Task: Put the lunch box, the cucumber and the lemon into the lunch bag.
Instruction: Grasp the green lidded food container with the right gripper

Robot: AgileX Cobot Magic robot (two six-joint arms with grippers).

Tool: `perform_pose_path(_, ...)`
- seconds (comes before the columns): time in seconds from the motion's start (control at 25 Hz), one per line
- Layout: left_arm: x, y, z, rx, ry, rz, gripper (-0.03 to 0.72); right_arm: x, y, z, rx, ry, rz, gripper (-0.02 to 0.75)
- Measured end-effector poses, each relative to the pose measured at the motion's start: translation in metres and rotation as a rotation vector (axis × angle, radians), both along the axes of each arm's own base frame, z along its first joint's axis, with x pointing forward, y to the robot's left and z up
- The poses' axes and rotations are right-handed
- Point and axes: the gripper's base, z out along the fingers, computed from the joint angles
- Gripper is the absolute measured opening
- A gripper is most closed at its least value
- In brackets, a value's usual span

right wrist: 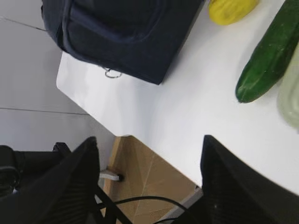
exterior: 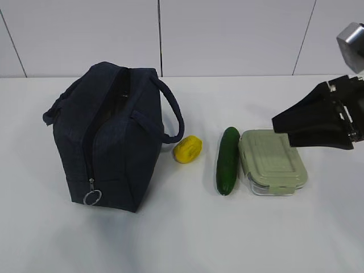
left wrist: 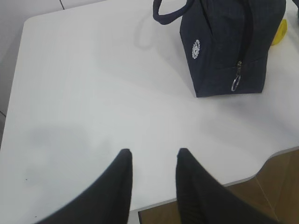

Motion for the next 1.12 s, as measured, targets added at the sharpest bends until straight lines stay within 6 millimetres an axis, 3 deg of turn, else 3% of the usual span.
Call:
perform_pose_path(0.2, 0.000, 0.000, 0.000, 0.000, 0.000, 0.000, 0.228, 0.026, -0.034, -0.014, -0.004, -0.026, -0.049, 0.513)
perform_pose_path(0.36, 0.000, 0.000, 0.000, 0.000, 0.000, 0.000, 0.228, 0.038, -0.044, -0.024, -0.076, -0.022, -0.011, 0.513)
perform_pose_path(0.68, 0.000, 0.000, 0.000, 0.000, 0.000, 0.000, 0.228, 0.045, -0.053, -0.042, -0.181, 0.021, 0.064, 0.524)
perform_pose_path(0.92, 0.000, 0.000, 0.000, 0.000, 0.000, 0.000, 0.228, 0.043, -0.055, -0.043, -0.208, 0.027, 0.083, 0.631)
perform_pose_path(1.12, 0.000, 0.000, 0.000, 0.000, 0.000, 0.000, 0.228, 0.045, -0.060, -0.047, -0.279, 0.006, 0.071, 0.651)
